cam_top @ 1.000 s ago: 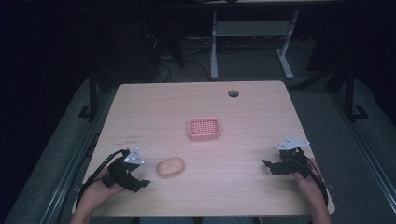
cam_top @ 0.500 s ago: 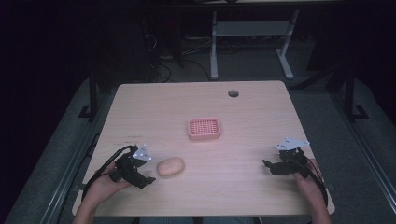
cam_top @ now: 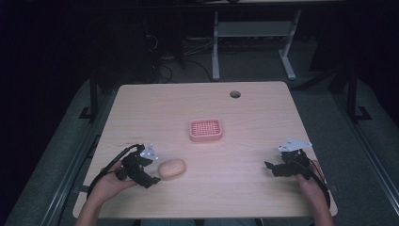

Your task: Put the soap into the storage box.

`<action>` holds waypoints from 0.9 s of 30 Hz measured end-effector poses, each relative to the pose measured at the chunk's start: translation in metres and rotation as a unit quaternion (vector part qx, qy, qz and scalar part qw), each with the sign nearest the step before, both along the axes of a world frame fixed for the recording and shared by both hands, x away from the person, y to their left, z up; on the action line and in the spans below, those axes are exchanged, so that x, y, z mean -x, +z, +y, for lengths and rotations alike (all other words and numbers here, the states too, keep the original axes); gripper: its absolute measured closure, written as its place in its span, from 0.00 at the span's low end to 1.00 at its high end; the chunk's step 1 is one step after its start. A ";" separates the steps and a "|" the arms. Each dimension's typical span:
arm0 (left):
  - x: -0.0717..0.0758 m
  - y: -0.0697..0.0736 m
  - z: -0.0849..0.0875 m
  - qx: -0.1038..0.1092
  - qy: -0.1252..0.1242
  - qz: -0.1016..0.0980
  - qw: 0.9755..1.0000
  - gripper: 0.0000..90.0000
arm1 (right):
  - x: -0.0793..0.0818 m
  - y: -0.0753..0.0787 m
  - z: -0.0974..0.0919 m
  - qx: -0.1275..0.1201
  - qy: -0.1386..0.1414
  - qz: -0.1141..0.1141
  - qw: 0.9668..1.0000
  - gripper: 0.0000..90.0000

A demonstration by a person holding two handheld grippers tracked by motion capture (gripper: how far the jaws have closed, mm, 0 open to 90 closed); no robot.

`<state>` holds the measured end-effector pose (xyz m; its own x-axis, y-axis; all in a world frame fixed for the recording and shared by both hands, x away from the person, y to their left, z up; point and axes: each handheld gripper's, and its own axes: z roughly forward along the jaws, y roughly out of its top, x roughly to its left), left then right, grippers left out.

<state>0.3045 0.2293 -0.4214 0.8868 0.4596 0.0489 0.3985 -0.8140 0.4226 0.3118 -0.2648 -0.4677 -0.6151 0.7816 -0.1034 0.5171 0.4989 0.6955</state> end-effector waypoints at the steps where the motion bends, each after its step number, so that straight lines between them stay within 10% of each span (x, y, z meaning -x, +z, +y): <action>1: -0.001 0.000 -0.001 -0.002 -0.002 0.001 1.000 0.24 | 0.000 0.000 0.000 0.000 0.000 0.001 1.000 0.15; 27: -0.017 0.001 -0.033 -0.022 -0.026 0.017 0.999 0.25 | 0.000 0.000 -0.001 -0.003 0.006 0.002 1.000 0.15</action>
<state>0.3217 0.1968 -0.4203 0.9107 0.4113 0.0382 0.3688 -0.8512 0.3734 0.3114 -0.2659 -0.4679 -0.6245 0.7750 -0.0969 0.5134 0.5008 0.6968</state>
